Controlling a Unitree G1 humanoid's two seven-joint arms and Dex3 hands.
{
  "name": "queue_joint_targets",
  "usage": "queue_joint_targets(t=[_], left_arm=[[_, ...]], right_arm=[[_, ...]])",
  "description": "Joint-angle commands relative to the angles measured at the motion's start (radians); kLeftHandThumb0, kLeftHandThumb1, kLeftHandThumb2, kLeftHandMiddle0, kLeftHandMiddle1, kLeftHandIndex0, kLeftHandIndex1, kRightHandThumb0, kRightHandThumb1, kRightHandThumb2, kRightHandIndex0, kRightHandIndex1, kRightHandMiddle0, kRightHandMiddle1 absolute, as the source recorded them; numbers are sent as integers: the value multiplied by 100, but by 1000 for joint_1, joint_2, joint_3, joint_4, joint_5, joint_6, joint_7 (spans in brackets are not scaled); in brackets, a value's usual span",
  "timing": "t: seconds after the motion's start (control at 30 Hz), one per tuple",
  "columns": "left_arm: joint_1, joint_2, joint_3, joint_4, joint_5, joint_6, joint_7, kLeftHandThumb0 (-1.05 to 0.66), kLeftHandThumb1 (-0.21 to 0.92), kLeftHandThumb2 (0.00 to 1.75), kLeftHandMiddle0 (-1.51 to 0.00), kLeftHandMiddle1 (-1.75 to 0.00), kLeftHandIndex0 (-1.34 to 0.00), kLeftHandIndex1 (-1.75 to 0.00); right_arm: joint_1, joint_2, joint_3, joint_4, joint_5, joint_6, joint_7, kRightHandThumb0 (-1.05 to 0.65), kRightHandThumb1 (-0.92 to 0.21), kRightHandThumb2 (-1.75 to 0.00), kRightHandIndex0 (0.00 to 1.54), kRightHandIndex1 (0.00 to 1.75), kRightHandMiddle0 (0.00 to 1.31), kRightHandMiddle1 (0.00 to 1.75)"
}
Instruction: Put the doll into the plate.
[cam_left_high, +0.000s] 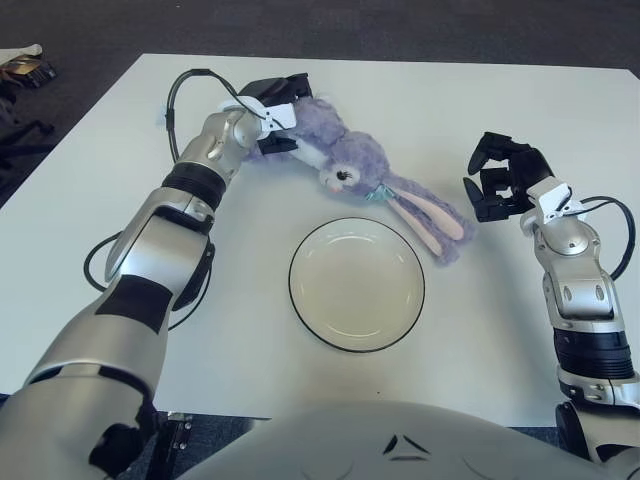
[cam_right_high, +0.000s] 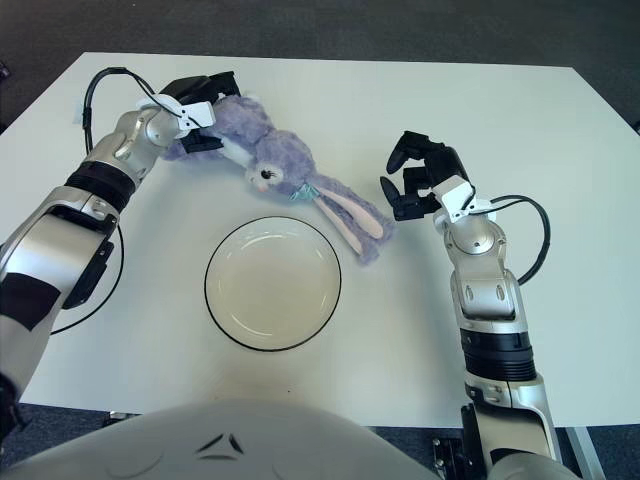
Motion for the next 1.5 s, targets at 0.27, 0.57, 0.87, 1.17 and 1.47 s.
queue_joint_targets(t=[0.27, 0.57, 0.87, 1.17, 1.47], left_arm=[[65, 65, 69, -232, -79, 79, -173, -1, -1, 152, -95, -122, -79, -175], [118, 75, 114, -386, -136, 173, -273, 0, -6, 157, -104, -121, -78, -175], [150, 102, 143, -547, -179, 285, -391, 0, -8, 173, -92, -166, -69, -175], [155, 115, 162, -621, -216, 370, -475, 0, -8, 174, -92, -168, -68, -174], [147, 123, 175, -683, -260, 485, -543, 0, -5, 161, -102, -137, -68, -175]], right_arm=[[-29, 0, -5, 75, 7, -42, 9, -51, -22, -142, 127, 175, 68, 175], [-47, -7, -3, 132, -1, -90, 7, -51, -22, -143, 126, 175, 69, 175], [-61, -15, -2, 170, -4, -121, 12, -51, -22, -143, 126, 175, 68, 175], [-66, -16, -1, 183, -7, -130, 11, -50, -23, -141, 127, 175, 68, 175], [-66, -15, -1, 189, -5, -136, 10, -51, -22, -143, 126, 175, 69, 175]])
